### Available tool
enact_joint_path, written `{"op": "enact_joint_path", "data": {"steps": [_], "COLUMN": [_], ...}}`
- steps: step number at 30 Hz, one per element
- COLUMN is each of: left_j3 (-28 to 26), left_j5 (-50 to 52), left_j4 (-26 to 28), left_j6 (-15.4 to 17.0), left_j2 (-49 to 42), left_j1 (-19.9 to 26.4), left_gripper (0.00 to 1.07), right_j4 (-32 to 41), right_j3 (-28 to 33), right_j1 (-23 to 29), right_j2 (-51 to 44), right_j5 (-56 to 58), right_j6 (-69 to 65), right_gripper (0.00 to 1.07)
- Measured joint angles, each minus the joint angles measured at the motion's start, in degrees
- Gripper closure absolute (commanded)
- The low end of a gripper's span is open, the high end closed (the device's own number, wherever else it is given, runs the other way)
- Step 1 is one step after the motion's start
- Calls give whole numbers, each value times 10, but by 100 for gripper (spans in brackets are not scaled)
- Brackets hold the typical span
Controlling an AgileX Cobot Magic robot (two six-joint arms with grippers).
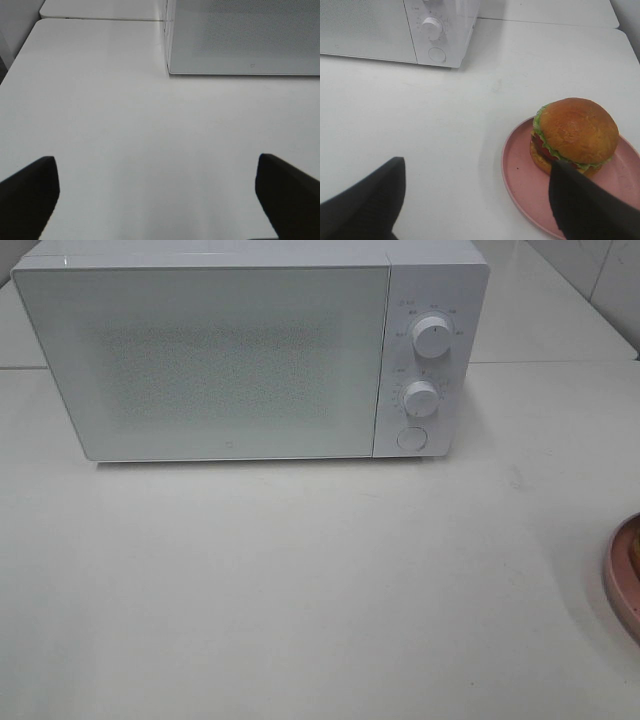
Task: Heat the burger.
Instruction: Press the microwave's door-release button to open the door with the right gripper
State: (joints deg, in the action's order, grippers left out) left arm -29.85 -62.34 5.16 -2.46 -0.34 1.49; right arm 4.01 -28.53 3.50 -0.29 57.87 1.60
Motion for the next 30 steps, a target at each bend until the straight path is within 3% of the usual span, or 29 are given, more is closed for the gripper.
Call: {"op": "enact_joint_path", "data": {"steps": [20,30], "left_j3": [0,0], "left_j5": [0,0], "left_j4": [0,0], "left_j6": [0,0], "left_j2": [0,0], "left_j1": [0,0], "left_gripper": [7,7], "right_j4": [0,0], "right_j3": [-6,-19], "right_j1": [0,0], "right_j2": [1,100], "right_j5": [-15,-132], "right_j6": [-9,-16], "right_gripper": [31,31]}}
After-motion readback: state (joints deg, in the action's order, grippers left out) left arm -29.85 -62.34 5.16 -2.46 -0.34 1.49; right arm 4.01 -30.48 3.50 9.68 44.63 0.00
